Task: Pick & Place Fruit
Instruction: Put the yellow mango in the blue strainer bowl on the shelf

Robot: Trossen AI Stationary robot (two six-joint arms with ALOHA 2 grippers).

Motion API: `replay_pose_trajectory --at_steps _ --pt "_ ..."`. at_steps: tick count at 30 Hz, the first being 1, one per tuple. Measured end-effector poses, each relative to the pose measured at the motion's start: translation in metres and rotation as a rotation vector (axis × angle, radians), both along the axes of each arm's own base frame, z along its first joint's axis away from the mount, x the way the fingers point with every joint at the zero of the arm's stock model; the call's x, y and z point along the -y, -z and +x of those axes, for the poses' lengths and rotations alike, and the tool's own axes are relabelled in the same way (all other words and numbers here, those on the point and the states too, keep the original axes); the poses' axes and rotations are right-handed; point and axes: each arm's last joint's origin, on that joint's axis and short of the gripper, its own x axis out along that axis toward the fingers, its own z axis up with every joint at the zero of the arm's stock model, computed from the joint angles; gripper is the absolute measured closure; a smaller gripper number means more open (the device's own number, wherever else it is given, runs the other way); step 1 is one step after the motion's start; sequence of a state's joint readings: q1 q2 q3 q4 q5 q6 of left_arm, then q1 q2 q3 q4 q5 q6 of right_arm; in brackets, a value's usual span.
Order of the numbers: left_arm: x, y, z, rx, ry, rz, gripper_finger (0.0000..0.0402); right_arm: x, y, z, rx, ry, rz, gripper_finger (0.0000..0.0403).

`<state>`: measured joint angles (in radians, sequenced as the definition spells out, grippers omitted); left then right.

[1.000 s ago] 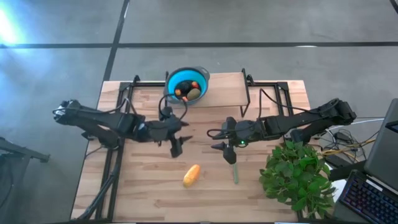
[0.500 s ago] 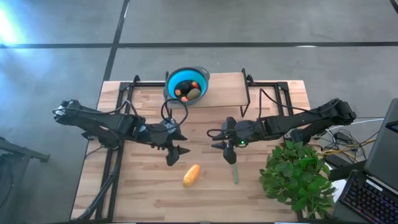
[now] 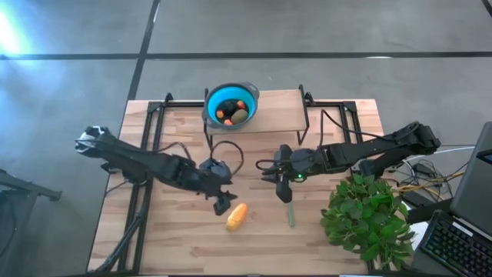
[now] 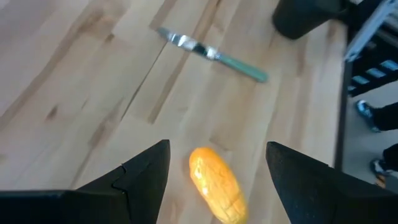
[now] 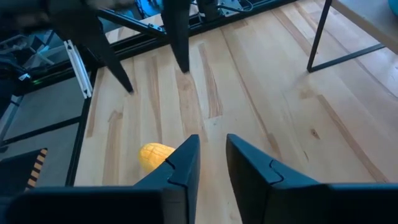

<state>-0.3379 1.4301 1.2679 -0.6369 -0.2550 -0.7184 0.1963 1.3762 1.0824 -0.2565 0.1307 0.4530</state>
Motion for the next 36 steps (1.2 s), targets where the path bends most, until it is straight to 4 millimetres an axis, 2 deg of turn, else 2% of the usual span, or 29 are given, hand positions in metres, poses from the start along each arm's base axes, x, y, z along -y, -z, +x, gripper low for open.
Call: replay_pose_trajectory --at_steps 9,16,24,36 --pt "0.017 0.039 0.021 -0.120 -0.055 -0.027 0.0131 0.002 0.001 -0.001 -0.013 -0.001 -0.018 0.0354" --pt "0.027 0.064 0.031 -0.192 -0.106 -0.049 0.0131 0.016 0.000 -0.004 -0.034 0.081 -0.038 0.0360" --pt "0.038 0.081 0.036 -0.219 -0.139 -0.049 0.0131 0.028 -0.012 -0.013 -0.004 0.126 -0.037 0.0342" --pt "0.057 0.108 0.042 -0.239 -0.118 -0.040 0.0131 0.029 -0.019 -0.019 0.021 0.133 -0.019 0.0309"
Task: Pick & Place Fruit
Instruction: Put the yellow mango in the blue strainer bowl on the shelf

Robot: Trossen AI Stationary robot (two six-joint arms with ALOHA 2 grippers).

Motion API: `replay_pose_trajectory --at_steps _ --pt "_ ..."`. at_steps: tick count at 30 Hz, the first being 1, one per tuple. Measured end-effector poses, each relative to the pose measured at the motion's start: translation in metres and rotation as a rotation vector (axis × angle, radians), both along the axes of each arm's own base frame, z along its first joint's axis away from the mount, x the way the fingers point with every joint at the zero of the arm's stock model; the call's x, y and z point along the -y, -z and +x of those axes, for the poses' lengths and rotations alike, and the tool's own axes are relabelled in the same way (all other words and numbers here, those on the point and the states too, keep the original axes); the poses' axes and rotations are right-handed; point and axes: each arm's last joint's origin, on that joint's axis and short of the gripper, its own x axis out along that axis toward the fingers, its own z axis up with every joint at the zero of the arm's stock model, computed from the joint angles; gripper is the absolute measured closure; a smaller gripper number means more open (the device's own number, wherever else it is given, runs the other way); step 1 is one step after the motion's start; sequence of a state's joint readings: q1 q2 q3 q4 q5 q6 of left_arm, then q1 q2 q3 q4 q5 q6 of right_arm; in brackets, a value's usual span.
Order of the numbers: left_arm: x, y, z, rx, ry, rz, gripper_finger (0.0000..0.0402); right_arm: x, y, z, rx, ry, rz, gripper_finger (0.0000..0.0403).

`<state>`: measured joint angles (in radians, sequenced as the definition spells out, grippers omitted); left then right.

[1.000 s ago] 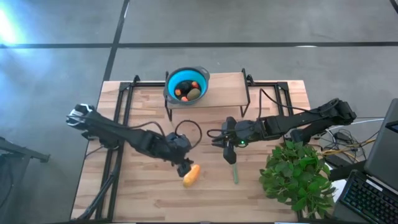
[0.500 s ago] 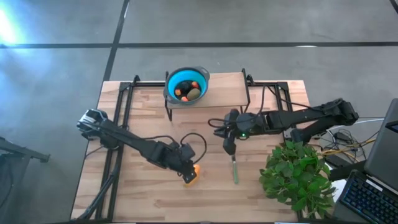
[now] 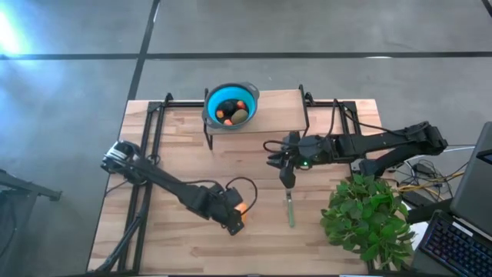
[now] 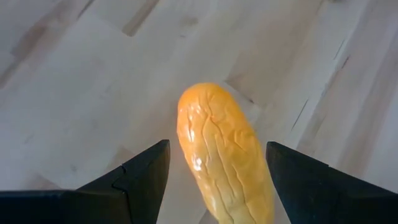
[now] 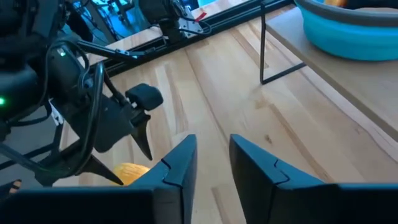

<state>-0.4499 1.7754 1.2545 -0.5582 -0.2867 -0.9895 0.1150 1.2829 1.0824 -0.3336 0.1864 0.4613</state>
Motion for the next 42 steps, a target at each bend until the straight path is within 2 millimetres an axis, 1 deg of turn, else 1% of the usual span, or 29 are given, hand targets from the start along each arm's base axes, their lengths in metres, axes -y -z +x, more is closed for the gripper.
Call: replay_pose_trajectory --at_steps 5,11,21,30,34,40,42 --pt "0.007 0.008 0.001 -0.005 0.012 0.001 0.0131 0.000 0.001 0.001 -0.001 0.008 0.014 0.0301" --pt "0.009 0.016 0.003 -0.011 0.013 0.027 0.0131 0.000 0.001 0.001 0.000 0.017 0.029 0.0300" --pt "0.013 0.034 0.011 -0.028 -0.012 0.016 0.0130 0.000 0.001 0.001 -0.001 0.014 0.025 0.0338" --pt "0.015 0.052 0.011 -0.111 0.032 0.008 0.0132 0.000 0.001 0.001 -0.001 0.012 0.022 0.0359" --pt "0.015 0.051 0.011 -0.112 0.048 0.014 0.0144 0.000 0.001 0.001 -0.002 0.012 0.022 0.0356" --pt "0.012 0.038 0.009 -0.090 0.096 0.035 0.0187 0.000 0.001 0.001 -0.003 0.012 0.028 0.0340" --pt "0.011 0.035 0.008 -0.087 0.101 0.038 0.0191 -0.001 0.001 0.001 -0.002 0.018 0.041 0.0335"
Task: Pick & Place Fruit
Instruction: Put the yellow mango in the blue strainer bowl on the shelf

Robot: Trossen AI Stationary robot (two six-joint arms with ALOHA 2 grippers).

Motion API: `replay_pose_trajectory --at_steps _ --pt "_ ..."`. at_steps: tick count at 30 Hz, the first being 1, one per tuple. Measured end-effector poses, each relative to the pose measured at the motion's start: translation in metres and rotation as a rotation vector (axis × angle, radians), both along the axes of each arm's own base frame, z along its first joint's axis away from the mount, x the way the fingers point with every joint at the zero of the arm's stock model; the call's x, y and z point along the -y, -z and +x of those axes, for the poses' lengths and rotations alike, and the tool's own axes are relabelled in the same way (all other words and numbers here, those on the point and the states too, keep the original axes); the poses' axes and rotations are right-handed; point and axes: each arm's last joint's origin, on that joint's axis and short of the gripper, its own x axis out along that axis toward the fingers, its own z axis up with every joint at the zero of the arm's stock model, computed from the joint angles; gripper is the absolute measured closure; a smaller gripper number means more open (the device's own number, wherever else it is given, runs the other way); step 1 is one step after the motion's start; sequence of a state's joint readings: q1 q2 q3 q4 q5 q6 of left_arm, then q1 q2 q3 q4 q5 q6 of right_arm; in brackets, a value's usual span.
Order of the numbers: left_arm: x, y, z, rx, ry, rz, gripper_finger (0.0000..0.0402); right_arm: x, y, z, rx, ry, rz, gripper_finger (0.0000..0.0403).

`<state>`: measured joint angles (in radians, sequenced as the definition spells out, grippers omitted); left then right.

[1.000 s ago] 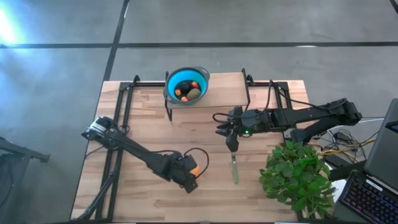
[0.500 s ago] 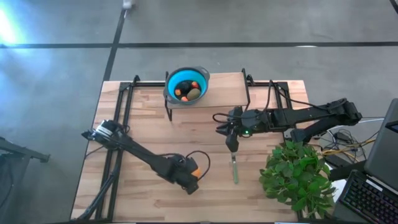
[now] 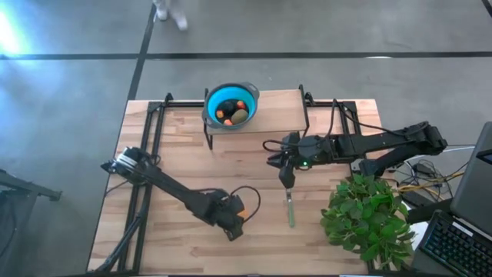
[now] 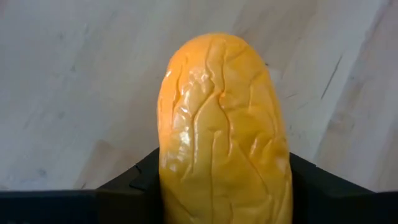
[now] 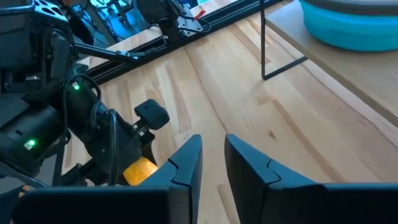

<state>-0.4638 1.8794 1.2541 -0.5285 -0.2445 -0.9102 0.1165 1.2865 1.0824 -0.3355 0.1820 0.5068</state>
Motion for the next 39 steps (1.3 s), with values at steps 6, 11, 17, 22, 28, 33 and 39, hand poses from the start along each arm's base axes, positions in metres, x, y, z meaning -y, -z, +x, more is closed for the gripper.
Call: replay_pose_trajectory --at_steps 6,11,17,22,28,33,39 --pt "-0.007 -0.019 -0.004 0.040 -0.001 0.022 0.0191 -0.007 0.000 -0.001 0.001 -0.019 0.017 0.0319" --pt "-0.020 -0.049 -0.010 0.129 -0.019 0.077 0.0191 -0.013 0.001 -0.002 -0.003 -0.011 0.067 0.0309" --pt "-0.045 -0.093 -0.022 0.264 -0.069 0.147 0.0190 -0.021 0.001 -0.003 -0.005 -0.031 0.080 0.0304" --pt "-0.065 -0.122 -0.032 0.357 -0.109 0.224 0.0189 -0.025 0.003 -0.005 -0.022 -0.042 0.079 0.0308" --pt "-0.090 -0.152 -0.048 0.446 -0.185 0.359 0.0189 -0.032 0.004 -0.007 -0.034 -0.064 0.082 0.0331" --pt "-0.109 -0.172 -0.060 0.495 -0.235 0.433 0.0189 -0.037 0.005 -0.008 -0.039 -0.080 0.081 0.0352" --pt "-0.123 -0.191 -0.062 0.588 -0.231 0.497 0.0188 -0.038 0.011 -0.009 -0.057 -0.082 0.082 0.0366"
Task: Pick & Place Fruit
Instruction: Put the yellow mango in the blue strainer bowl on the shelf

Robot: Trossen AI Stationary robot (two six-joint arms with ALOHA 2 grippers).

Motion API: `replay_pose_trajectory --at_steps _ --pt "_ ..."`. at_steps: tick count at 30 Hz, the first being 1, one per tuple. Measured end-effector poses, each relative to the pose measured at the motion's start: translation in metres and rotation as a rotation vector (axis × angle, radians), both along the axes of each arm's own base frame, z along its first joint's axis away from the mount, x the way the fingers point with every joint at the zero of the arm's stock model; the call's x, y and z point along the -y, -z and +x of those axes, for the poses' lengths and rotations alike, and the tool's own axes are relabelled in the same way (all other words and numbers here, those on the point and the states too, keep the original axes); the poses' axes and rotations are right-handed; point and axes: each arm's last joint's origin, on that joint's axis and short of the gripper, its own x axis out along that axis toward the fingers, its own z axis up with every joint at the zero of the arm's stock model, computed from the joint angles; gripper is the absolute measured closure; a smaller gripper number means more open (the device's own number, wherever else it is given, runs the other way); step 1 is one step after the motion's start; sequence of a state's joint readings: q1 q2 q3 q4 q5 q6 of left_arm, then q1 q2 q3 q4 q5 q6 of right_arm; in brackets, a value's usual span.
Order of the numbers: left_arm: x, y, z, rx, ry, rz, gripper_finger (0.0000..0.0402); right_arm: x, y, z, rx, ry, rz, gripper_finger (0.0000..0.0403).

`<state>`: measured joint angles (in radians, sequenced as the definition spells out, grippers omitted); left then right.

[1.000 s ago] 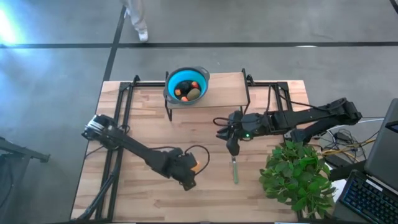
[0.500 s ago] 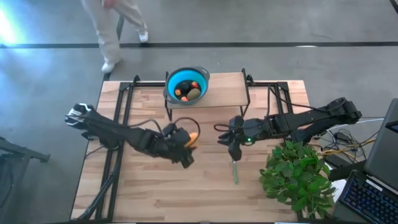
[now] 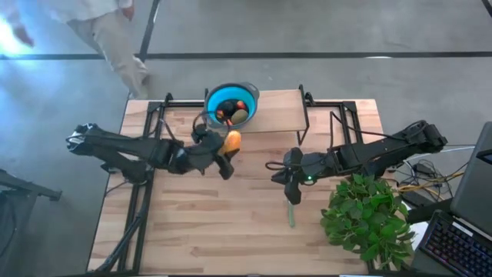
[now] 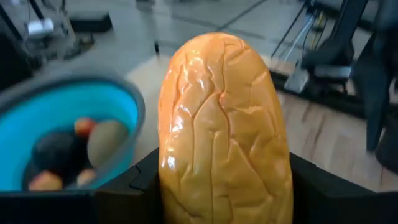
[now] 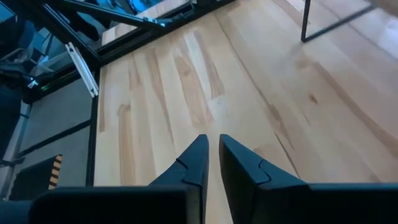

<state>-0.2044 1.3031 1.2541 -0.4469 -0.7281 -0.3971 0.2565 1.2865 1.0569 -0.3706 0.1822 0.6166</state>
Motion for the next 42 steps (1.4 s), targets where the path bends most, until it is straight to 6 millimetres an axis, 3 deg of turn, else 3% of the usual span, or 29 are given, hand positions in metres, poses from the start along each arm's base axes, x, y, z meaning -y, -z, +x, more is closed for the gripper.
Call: replay_pose_trajectory --at_steps 5,16,27,36,42 --pt "-0.016 -0.007 0.005 0.016 -0.014 0.088 0.0188 0.001 0.012 -0.002 -0.034 0.021 0.019 0.0371" --pt "-0.074 -0.005 0.007 -0.068 -0.153 0.165 0.0188 0.002 0.038 -0.008 -0.110 0.117 0.120 0.0352" --pt "-0.138 0.004 0.001 -0.126 -0.280 0.133 0.0186 0.004 0.036 -0.006 -0.082 0.169 0.097 0.0337" --pt "-0.162 0.026 0.011 -0.196 -0.336 0.099 0.0181 0.004 0.033 -0.004 -0.038 0.181 0.100 0.0332" --pt "-0.166 0.032 0.012 -0.227 -0.346 0.092 0.0169 0.004 0.033 -0.004 -0.035 0.202 0.132 0.0351"
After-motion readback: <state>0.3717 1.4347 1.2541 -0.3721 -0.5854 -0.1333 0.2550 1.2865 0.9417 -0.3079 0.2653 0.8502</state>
